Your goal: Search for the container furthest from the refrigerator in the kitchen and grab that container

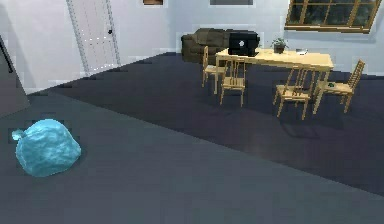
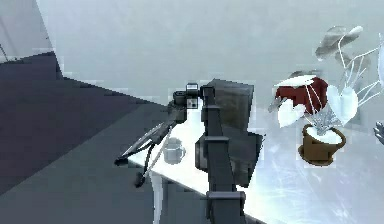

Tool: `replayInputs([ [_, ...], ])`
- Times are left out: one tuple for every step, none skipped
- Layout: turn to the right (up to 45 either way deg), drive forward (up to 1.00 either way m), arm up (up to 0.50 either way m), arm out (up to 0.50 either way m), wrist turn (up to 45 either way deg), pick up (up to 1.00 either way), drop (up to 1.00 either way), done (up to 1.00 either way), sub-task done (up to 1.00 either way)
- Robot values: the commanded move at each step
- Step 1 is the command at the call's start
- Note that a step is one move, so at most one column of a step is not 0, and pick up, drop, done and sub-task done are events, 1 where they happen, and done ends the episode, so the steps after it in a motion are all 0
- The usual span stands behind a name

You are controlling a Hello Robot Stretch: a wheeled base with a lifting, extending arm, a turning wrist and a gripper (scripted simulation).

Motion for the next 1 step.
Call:
replayInputs([
  [0.0, 0.0, 0.0, 0.0, 45.0, 0.0, 0.0, 0.0, 0.0],
])
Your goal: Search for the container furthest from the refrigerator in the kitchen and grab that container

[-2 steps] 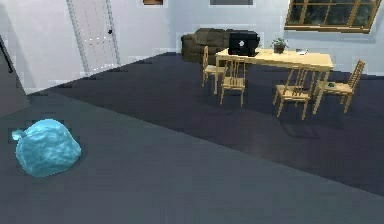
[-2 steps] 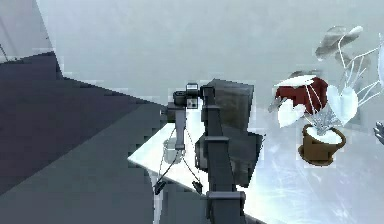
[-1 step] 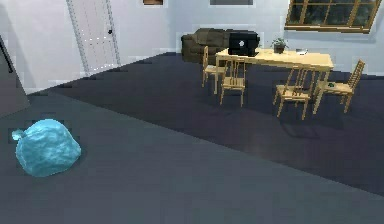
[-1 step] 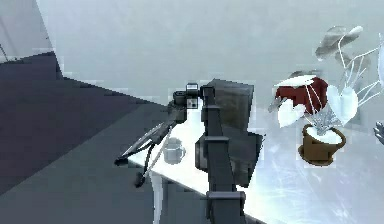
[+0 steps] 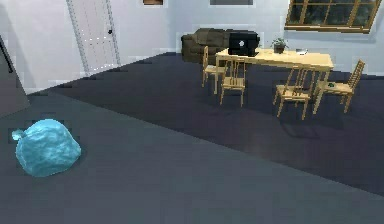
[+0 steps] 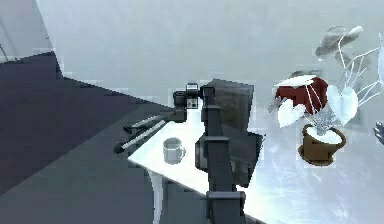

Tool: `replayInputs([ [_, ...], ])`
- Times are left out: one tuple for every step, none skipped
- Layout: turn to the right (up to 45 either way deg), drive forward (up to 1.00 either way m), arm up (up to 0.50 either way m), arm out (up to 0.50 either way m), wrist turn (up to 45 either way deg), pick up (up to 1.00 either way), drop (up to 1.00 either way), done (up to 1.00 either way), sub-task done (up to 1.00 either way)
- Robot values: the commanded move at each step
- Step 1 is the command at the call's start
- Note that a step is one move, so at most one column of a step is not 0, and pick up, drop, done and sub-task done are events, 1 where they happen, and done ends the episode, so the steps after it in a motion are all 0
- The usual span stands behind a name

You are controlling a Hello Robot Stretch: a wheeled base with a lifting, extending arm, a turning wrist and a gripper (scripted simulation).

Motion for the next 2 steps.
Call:
replayInputs([
  [0.0, 0.0, 0.0, 0.0, 45.0, 0.0, 0.0, 0.0, 0.0],
  [0.0, 0.0, 0.0, 0.0, 30.0, 0.0, 0.0, 0.0, 0.0],
])
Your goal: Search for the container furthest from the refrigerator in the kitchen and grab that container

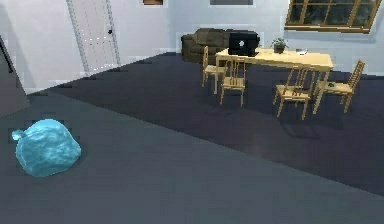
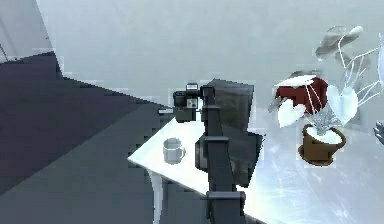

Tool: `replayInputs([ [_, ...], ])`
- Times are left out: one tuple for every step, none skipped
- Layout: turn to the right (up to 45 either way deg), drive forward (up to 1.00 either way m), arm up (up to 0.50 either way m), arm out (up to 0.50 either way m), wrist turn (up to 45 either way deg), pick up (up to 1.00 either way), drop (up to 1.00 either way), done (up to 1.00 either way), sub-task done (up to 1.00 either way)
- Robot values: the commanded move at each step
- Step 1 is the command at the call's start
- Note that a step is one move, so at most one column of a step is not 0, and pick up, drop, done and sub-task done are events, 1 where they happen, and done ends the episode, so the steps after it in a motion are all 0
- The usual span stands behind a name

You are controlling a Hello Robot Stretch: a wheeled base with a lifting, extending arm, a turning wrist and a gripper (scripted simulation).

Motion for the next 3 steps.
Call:
replayInputs([
  [0.0, 0.0, -0.3, 0.0, 0.0, 0.0, 0.0, 0.0, 0.0],
  [0.0, 0.0, 0.0, 0.0, 0.0, 1.0, 0.0, 0.0, 0.0],
  [0.0, 0.0, 0.1, 0.0, 0.0, 0.0, 0.0, 0.0, 0.0],
])
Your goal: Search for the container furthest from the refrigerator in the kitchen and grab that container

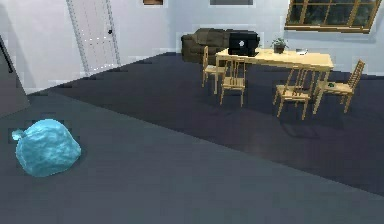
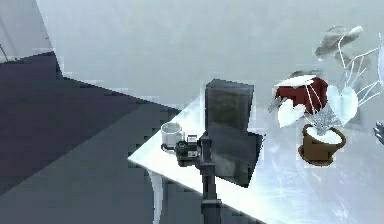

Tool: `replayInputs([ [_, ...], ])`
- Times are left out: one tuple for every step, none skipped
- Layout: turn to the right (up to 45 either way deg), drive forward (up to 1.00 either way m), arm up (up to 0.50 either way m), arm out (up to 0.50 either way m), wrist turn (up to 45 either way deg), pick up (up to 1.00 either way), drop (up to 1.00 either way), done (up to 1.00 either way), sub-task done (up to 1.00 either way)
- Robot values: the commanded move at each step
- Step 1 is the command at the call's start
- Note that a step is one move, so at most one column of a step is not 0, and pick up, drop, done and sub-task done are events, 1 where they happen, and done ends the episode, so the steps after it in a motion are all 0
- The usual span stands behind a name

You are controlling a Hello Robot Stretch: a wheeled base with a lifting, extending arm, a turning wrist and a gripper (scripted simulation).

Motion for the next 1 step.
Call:
replayInputs([
  [0.0, 0.0, 0.0, 0.0, 0.0, 0.0, 0.0, 1.0, 0.0],
])
